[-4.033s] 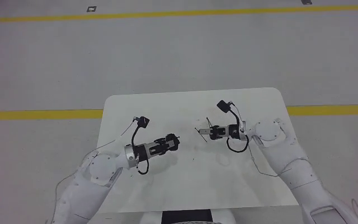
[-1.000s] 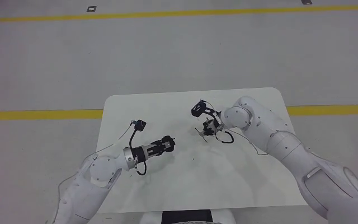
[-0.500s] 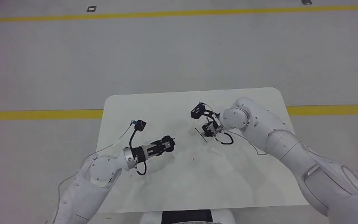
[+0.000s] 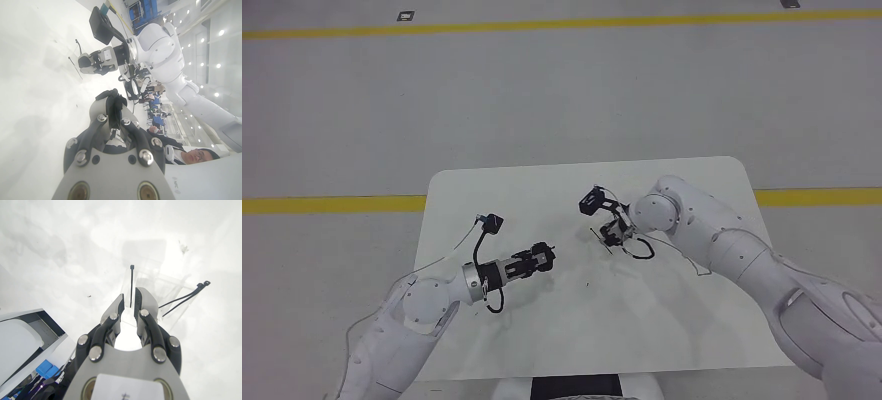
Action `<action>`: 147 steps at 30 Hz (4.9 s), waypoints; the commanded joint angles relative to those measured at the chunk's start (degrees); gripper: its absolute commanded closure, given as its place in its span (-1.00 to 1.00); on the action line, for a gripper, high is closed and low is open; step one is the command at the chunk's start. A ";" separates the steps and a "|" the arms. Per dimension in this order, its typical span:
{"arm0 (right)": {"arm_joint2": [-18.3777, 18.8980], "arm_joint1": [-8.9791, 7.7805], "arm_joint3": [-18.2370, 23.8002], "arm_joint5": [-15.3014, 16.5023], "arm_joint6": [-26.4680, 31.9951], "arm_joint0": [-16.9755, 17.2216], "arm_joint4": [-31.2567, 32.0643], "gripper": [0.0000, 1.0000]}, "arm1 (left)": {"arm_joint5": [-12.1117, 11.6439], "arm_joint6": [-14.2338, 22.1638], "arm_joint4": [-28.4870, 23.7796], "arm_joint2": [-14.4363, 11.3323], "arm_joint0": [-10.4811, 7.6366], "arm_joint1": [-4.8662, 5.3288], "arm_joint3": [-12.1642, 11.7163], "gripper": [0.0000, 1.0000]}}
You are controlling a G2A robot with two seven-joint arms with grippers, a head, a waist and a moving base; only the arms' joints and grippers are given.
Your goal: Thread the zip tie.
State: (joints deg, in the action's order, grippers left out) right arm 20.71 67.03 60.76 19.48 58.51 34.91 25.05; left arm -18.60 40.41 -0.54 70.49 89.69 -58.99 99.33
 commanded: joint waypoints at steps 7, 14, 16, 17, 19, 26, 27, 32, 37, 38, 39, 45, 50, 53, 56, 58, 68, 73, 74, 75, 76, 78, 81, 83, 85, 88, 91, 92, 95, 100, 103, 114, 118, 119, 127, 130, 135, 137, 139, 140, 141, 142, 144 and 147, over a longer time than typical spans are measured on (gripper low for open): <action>-2.18 1.13 -2.34 0.00 -0.71 -1.27 -0.83 0.70 | 0.00 0.00 0.00 0.00 0.00 0.00 0.00 1.00; -3.61 1.90 -4.05 0.00 -1.45 -2.02 -1.59 0.68 | 0.00 0.00 0.00 0.00 0.00 0.00 0.00 1.00; -3.99 2.10 -4.43 0.00 -1.64 -2.20 -1.91 0.68 | 0.00 0.00 0.00 0.00 0.00 0.00 0.00 1.00; -4.14 2.17 -4.57 0.00 -1.71 -2.28 -2.06 0.68 | 0.00 0.00 0.00 0.00 0.00 0.00 0.00 1.00; -4.44 2.30 -4.83 0.00 -1.85 -2.42 -2.34 0.70 | 0.00 0.00 0.00 0.00 0.00 0.00 0.00 1.00; -5.59 2.69 -5.74 0.00 -2.36 -2.86 -3.67 0.76 | 0.00 0.00 0.00 0.00 0.00 0.00 0.00 1.00; -5.77 2.73 -5.84 0.00 -2.46 -2.95 -3.97 0.76 | 0.00 0.00 0.00 0.00 0.00 0.00 0.00 1.00; -6.57 2.81 -6.20 0.00 -2.79 -3.32 -4.75 0.82 | 0.00 0.00 0.00 0.00 0.00 0.00 0.00 1.00; -7.40 2.90 -6.54 0.00 -3.08 -3.66 -5.47 0.88 | 0.00 0.00 0.00 0.00 0.00 0.00 0.00 1.00; -7.54 2.91 -6.63 0.00 -3.12 -3.71 -5.59 0.86 | 0.00 0.00 0.00 0.00 0.00 0.00 0.00 1.00; -7.68 2.93 -6.71 0.00 -3.14 -3.76 -5.71 0.84 | 0.00 0.00 0.00 0.00 0.00 0.00 0.00 1.00; -8.52 3.06 -7.08 0.00 -3.34 -4.13 -6.46 0.76 | 0.00 0.00 0.00 0.00 0.00 0.00 0.00 1.00; -9.11 3.15 -7.30 0.00 -3.58 -4.36 -6.91 0.76 | 0.00 0.00 0.00 0.00 0.00 0.00 0.00 1.00; -9.52 3.27 -7.55 0.00 -3.70 -4.43 -7.20 0.78 | 0.00 0.00 0.00 0.00 0.00 0.00 0.00 1.00; -9.87 3.39 -7.77 0.00 -3.76 -4.57 -7.54 0.82 | 0.00 0.00 0.00 0.00 0.00 0.00 0.00 1.00; -10.10 3.46 -7.94 0.00 -3.83 -4.69 -7.76 0.88 | 0.00 0.00 0.00 0.00 0.00 0.00 0.00 1.00; -10.18 2.79 -8.33 0.00 -5.85 -5.09 -9.18 1.00 | 0.00 0.00 0.00 0.00 0.00 0.00 0.00 1.00; -8.94 0.93 -6.45 0.00 -7.56 -5.53 -9.88 1.00 | 0.00 0.00 0.00 0.00 0.00 0.00 0.00 1.00; -8.57 0.43 -5.74 0.00 -8.04 -5.54 -10.10 1.00 | 0.00 0.00 0.00 0.00 0.00 0.00 0.00 1.00; -8.20 -0.31 -4.78 0.00 -8.25 -5.44 -10.23 1.00 | 0.00 0.00 0.00 0.00 0.00 0.00 0.00 1.00; -7.85 -0.88 -3.99 0.00 -8.47 -5.43 -10.30 1.00 | 0.00 0.00 0.00 0.00 0.00 0.00 0.00 1.00; -6.76 -2.39 -1.82 0.00 -9.56 -5.21 -10.69 1.00 | 0.00 0.00 0.00 0.00 0.00 0.00 0.00 1.00; -5.01 -4.70 1.68 0.00 -10.93 -4.59 -11.61 1.00 | 0.00 0.00 0.00 0.00 0.00 0.00 0.00 1.00; -3.50 -6.74 5.09 0.00 -12.23 -3.68 -12.56 1.00 | 0.00 0.00 0.00 0.00 0.00 0.00 0.00 1.00; -1.90 -8.93 8.76 0.00 -13.89 -2.43 -13.30 1.00 | 0.00 0.00 0.00 0.00 0.00 0.00 0.00 1.00; 0.16 -11.93 14.18 0.00 -16.38 -0.35 -14.21 1.00 | 0.00 0.00 0.00 0.00 0.00 0.00 0.00 1.00; 1.64 -14.28 18.81 0.00 -18.19 1.30 -14.98 1.00 | 0.00 0.00 0.00 0.00 0.00 0.00 0.00 1.00; 2.16 -15.21 20.37 0.00 -18.87 1.78 -14.83 1.00 | 0.00 0.00 0.00 0.00 0.00 0.00 0.00 1.00; 2.26 -15.42 20.91 0.00 -19.17 1.87 -14.61 1.00 | 0.00 0.00 0.00 0.00 0.00 0.00 0.00 1.00; 2.26 -15.42 20.91 0.00 -19.17 1.87 -14.61 1.00 | 0.00 0.00 0.00 0.00 0.00 0.00 0.00 1.00; 2.26 -15.42 20.91 0.00 -19.17 1.87 -14.61 1.00 | 0.00 0.00 0.00 0.00 0.00 0.00 0.00 1.00; 7.38 -16.54 30.53 0.00 -45.67 9.22 -4.97 1.00 | -0.88 -5.09 -8.42 -2.26 0.99 -0.69 -2.43 1.00; 7.04 -16.66 32.39 0.00 -50.89 11.39 -2.75 1.00 | -0.88 -8.84 -9.53 -2.30 1.38 -1.01 -1.54 1.00; 6.89 -16.64 32.59 0.00 -52.04 11.72 -2.20 1.00 | -0.88 -9.75 -9.60 -2.21 1.45 -1.08 -1.14 1.00; 5.02 -16.19 32.19 0.00 -60.49 13.29 2.24 1.00 | -0.88 -13.47 -8.49 -1.46 1.88 -1.59 -0.24 1.00; 5.02 -16.19 32.19 0.00 -60.49 13.29 2.24 1.00 | -0.88 -13.47 -8.49 -1.46 1.88 -1.59 -0.24 1.00; 5.02 -16.19 32.19 0.00 -60.49 13.29 2.24 1.00 | -0.88 -13.47 -8.49 -1.46 1.88 -1.59 -0.24 1.00; 5.28 -16.14 32.31 -0.31 -61.20 13.63 2.16 1.00 | -0.88 -13.47 -8.49 -1.46 1.88 -1.59 -0.24 1.00; 6.04 -15.89 32.60 -0.25 -65.39 15.24 2.68 1.00 | -0.88 -14.91 -10.17 -1.90 2.05 -1.81 0.62 1.00; 6.38 -15.71 32.59 0.00 -68.08 16.37 2.99 1.00 | -0.88 -15.70 -10.16 -1.78 2.19 -1.88 1.02 1.00; 6.51 -15.61 32.61 0.00 -69.30 17.00 3.67 1.00 | -0.88 -16.43 -10.23 -1.66 2.39 -1.96 1.39 1.00; 6.63 -15.53 32.55 0.00 -70.16 17.55 4.29 1.00 | -0.88 -16.75 -10.31 -1.55 2.60 -2.02 1.69 1.00; 6.86 -15.32 32.72 0.00 -72.96 18.89 5.43 1.00 | -0.88 -17.29 -9.85 -1.08 2.91 -2.18 2.59 1.00; 6.74 -15.14 32.64 0.00 -75.65 20.20 7.29 1.00 | -0.88 -18.10 -7.58 -0.32 3.12 -2.44 3.46 1.00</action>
State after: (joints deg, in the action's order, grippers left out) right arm 27.52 51.84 93.51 19.49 -16.25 54.73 31.73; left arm -19.48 22.67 -9.48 69.90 92.75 -61.33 102.65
